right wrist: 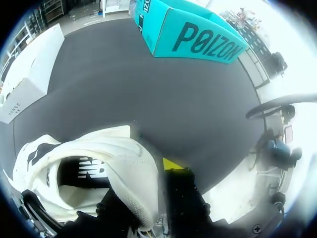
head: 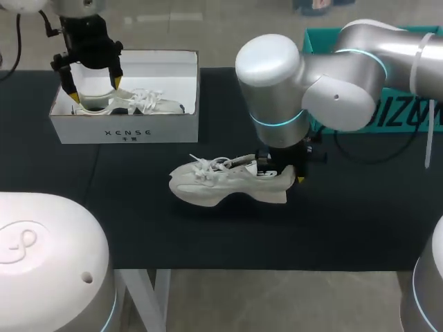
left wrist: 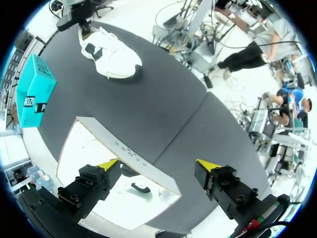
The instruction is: Take the shoe out of the shoebox, open the shoe tongue, remove and reinsert the insole, then place the shoe into the shoebox
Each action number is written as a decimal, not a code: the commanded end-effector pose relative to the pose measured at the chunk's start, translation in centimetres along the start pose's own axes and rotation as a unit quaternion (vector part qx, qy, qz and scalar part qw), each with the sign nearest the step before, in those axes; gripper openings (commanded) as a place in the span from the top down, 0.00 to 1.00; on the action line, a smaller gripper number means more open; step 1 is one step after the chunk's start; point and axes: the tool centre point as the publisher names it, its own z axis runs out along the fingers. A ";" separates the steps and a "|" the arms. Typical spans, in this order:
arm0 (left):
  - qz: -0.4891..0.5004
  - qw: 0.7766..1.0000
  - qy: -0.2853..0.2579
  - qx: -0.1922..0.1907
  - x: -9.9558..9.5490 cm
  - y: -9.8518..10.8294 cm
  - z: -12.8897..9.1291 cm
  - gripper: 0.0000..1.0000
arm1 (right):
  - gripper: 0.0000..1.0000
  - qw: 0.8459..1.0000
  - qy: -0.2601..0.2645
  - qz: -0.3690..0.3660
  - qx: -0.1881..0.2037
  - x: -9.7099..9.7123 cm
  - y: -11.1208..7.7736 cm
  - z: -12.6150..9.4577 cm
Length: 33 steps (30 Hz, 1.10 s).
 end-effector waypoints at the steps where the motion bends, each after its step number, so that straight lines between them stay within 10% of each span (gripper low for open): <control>1: 0.000 1.000 0.000 -0.001 0.1 0.0 0.0 0.00 | 1.00 1.000 -0.011 -0.012 -0.002 2.0 0.4 1.1; 25: 0.000 1.000 0.000 -0.001 0.1 0.0 0.0 0.00 | 1.00 0.999 -0.039 0.006 0.005 -3.2 1.2 3.8; 26: 0.000 1.000 0.000 -0.001 0.1 0.0 0.0 0.00 | 0.63 0.999 -0.038 0.002 0.008 -3.1 1.1 3.9; 27: 0.000 1.000 0.000 -0.001 0.1 0.0 0.0 0.00 | 0.00 0.999 -0.044 -0.004 0.008 -3.1 1.0 4.0; 33: 0.000 1.000 0.000 -0.001 0.1 0.0 0.0 0.00 | 0.00 0.998 -0.020 -0.046 -0.029 -3.9 0.8 0.2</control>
